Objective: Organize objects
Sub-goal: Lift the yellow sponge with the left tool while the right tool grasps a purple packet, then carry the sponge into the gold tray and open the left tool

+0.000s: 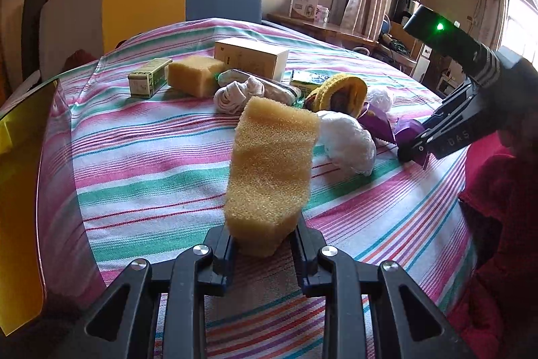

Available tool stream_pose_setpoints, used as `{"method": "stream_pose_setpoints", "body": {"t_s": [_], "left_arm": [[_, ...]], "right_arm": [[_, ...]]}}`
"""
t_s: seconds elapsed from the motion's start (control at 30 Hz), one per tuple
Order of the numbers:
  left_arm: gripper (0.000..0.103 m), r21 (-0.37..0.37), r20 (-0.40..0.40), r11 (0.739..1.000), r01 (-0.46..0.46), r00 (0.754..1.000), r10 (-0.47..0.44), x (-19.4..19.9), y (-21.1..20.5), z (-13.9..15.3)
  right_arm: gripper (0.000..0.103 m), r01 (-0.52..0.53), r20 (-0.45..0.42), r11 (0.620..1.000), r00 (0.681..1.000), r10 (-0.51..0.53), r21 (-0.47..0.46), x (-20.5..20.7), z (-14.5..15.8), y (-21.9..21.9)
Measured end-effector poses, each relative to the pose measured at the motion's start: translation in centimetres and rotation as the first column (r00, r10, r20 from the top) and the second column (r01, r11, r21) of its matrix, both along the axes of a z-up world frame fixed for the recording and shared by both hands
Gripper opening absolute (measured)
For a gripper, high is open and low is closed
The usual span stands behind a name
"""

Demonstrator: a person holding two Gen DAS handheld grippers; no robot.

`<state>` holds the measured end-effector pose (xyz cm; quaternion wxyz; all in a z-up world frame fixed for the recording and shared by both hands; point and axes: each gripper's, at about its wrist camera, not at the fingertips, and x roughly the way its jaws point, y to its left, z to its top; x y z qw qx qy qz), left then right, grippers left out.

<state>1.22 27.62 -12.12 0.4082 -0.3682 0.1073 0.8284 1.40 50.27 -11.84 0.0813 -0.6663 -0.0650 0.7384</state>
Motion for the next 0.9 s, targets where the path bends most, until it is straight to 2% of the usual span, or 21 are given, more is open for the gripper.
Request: {"method": "stream_pose_setpoints", "body": {"t_s": [0.27, 0.4, 0.5, 0.57, 0.63, 0.73, 0.83, 0.9], "left_arm": [[0.025, 0.009, 0.046, 1.000, 0.000, 0.999, 0.000, -0.2, -0.6, 0.9], [0.025, 0.043, 0.044, 0.999, 0.014, 0.999, -0.016, 0.6, -1.2, 2.5], [0.025, 0.059, 0.012, 0.998, 0.020, 1.000, -0.021, 1.6, -1.8, 4.5], [0.025, 0.062, 0.029, 0.998, 0.011, 1.000, -0.013, 1.6, -2.5, 5.6], [0.025, 0.068, 0.065, 0.997, -0.024, 0.998, 0.019, 0.9, -3.6, 6.6], [0.025, 0.084, 0.096, 0.988, -0.132, 0.988, 0.124, -1.6, -7.0, 8.4], [0.025, 0.100, 0.140, 0.950, -0.296, 0.950, 0.281, -5.7, -12.4, 10.2], [0.025, 0.071, 0.124, 0.917, -0.393, 0.915, 0.383, -8.5, -15.9, 10.8]], "right_arm": [[0.032, 0.113, -0.024, 0.984, 0.993, -0.117, -0.141, 0.8, 0.3, 3.1], [0.032, 0.134, -0.030, 0.973, 0.989, -0.142, -0.188, 1.0, 0.4, 4.0], [0.032, 0.138, -0.031, 0.970, 0.989, -0.147, -0.200, 1.1, 0.4, 4.5], [0.032, 0.148, -0.031, 0.967, 0.987, -0.158, -0.208, 1.2, 0.5, 5.0], [0.033, 0.150, -0.039, 0.964, 0.986, -0.162, -0.219, 1.3, 0.6, 5.1], [0.033, 0.155, -0.049, 0.962, 0.984, -0.170, -0.227, 1.2, 1.3, 5.6], [0.033, 0.156, -0.053, 0.961, 0.984, -0.172, -0.226, 1.2, 1.4, 5.9], [0.033, 0.152, -0.053, 0.962, 0.984, -0.168, -0.226, 1.1, 1.5, 5.9]]}}
